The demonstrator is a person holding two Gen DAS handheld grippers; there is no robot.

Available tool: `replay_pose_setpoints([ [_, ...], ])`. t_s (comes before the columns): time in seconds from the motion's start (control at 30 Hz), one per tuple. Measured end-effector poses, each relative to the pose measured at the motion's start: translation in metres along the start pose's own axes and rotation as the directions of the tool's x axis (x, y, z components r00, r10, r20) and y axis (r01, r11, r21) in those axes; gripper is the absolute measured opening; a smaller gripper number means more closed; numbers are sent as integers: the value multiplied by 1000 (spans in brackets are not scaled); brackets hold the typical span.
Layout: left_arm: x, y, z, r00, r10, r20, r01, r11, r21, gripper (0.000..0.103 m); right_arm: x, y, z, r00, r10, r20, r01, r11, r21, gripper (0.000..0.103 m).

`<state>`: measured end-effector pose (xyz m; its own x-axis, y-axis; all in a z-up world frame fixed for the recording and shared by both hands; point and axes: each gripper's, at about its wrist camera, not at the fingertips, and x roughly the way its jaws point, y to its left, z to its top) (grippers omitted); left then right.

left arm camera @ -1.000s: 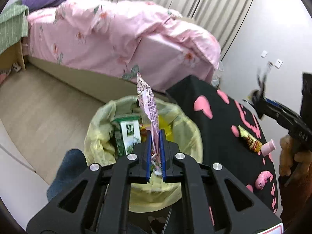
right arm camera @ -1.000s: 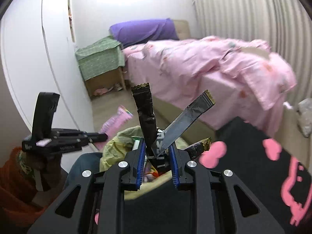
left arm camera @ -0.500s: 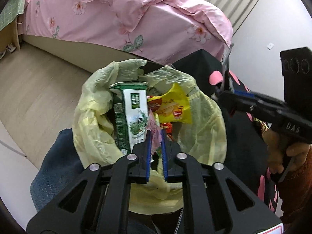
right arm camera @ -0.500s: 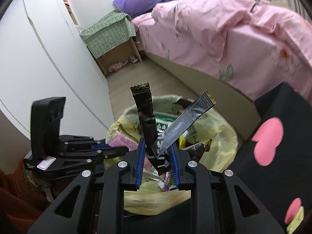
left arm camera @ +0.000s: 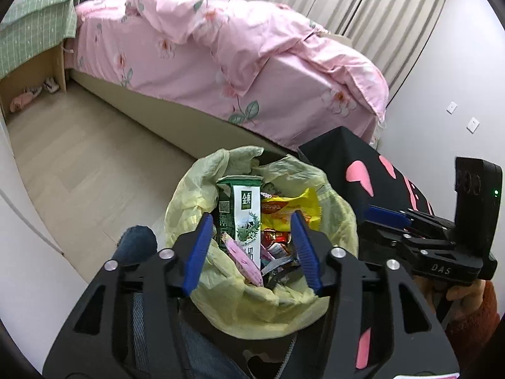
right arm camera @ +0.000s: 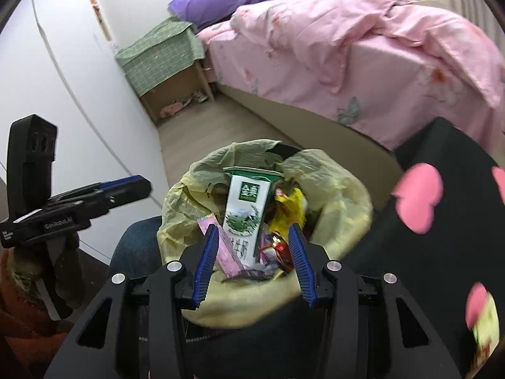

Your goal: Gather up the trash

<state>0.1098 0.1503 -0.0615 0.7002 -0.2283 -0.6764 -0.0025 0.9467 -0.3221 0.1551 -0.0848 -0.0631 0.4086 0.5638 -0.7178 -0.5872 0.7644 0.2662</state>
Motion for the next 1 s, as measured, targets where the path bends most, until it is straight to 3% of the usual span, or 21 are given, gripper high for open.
replay_pose_setpoints([
  [0.13,-30,-34,-12,999,-11,39,8,997,76,65,-54,9,-25,991,-89,99,84,995,48,53],
  [0.3,-62,-73,-34,998,-18,65,8,989,150,78,-110,25,-60,966,-183,182,173,982,71,53],
  [0.47,-90,-104,-57,995,52,84,-68,978,198,79,-155,41,-93,942,-271,199,255,961,102,53],
  [0.77,-133,-137,-89,979,143,147,-180,941,287,79,-196,68,-140,930,-282,236,268,959,92,53],
  [1.0,-153,-135,-97,971,159,178,-201,946,253,78,-208,81,-150,923,-286,259,273,958,86,53],
])
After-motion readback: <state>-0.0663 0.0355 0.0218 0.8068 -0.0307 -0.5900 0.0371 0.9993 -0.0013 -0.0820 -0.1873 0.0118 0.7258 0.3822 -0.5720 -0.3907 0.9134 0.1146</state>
